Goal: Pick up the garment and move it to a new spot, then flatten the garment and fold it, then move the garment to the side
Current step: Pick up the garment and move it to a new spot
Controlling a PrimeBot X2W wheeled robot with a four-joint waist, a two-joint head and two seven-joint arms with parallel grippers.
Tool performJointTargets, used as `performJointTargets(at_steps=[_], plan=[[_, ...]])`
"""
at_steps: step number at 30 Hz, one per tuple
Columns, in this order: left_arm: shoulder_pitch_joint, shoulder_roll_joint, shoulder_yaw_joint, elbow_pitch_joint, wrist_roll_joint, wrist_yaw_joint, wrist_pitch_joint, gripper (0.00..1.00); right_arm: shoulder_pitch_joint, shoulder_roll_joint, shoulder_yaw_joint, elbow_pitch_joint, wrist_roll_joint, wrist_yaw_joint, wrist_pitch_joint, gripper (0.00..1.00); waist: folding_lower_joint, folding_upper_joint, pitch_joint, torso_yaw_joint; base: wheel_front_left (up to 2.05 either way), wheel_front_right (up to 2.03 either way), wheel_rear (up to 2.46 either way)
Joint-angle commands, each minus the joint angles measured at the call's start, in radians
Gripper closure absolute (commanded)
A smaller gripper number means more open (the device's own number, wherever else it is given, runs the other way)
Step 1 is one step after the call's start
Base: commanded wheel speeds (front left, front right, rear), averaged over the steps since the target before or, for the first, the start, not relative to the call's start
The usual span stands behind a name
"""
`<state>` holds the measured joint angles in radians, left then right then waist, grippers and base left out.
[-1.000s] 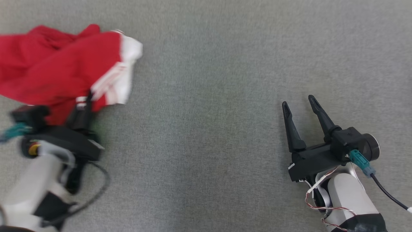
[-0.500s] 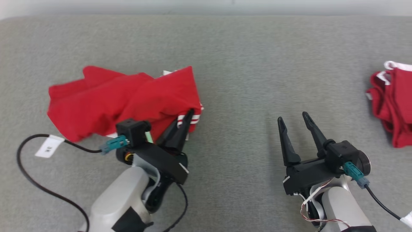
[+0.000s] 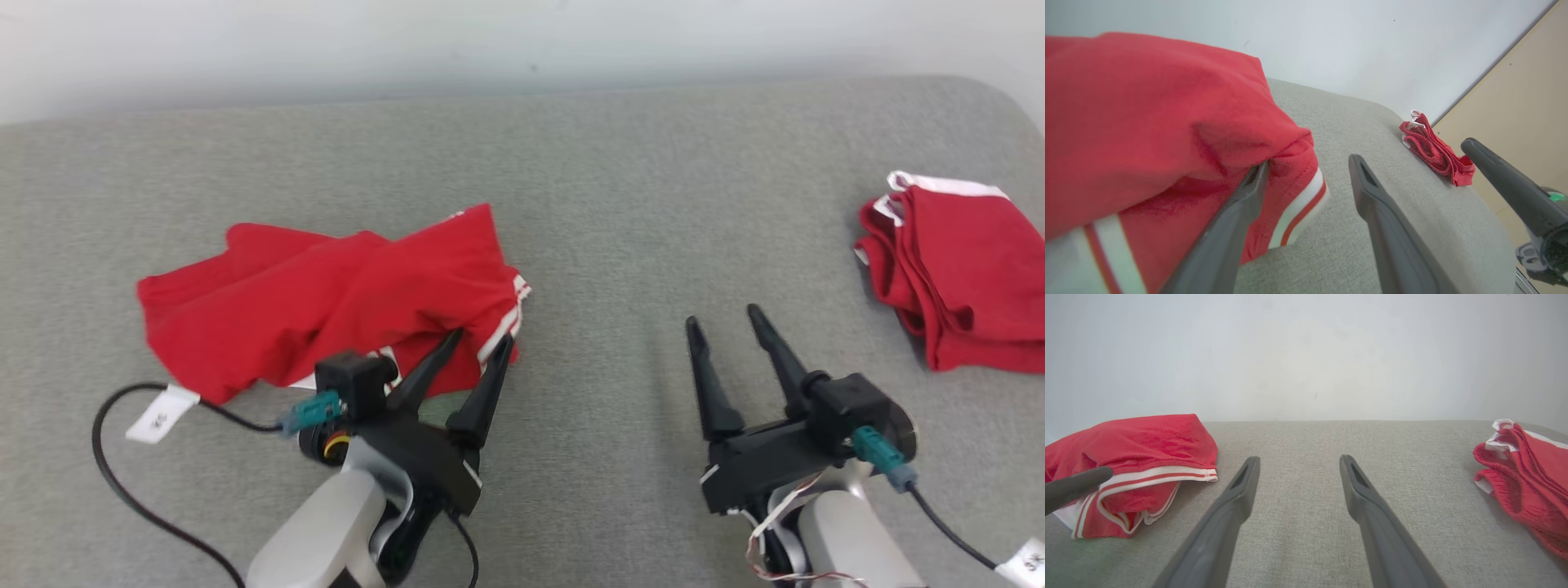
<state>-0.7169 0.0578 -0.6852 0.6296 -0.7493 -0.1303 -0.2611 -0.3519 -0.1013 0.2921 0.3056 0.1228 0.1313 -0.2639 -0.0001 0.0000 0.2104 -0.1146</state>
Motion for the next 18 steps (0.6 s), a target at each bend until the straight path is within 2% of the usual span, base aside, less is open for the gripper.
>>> performJointTargets(at_steps=[1,10,18], plan=[[0.030,0.005,0.011,0.001,0.021,0.000,-0.006,0.00,0.008,0.006,0.015,0.000,0.011,-0.001,0.000,0.00,0.0001,0.0000,-0.026,0.029,0.00,0.00,0.00],[0.188,0.028,0.174,-0.013,0.175,0.000,-0.005,0.00,0.022,0.005,0.108,0.040,0.057,-0.001,0.000,0.00,0.0001,0.0000,-0.074,0.167,0.00,0.00,0.00],[0.303,0.011,0.355,-0.077,0.287,0.000,-0.005,0.00,0.018,0.003,0.139,0.081,0.091,-0.001,0.000,0.00,0.0001,0.0000,-0.070,0.270,0.00,0.00,0.00]])
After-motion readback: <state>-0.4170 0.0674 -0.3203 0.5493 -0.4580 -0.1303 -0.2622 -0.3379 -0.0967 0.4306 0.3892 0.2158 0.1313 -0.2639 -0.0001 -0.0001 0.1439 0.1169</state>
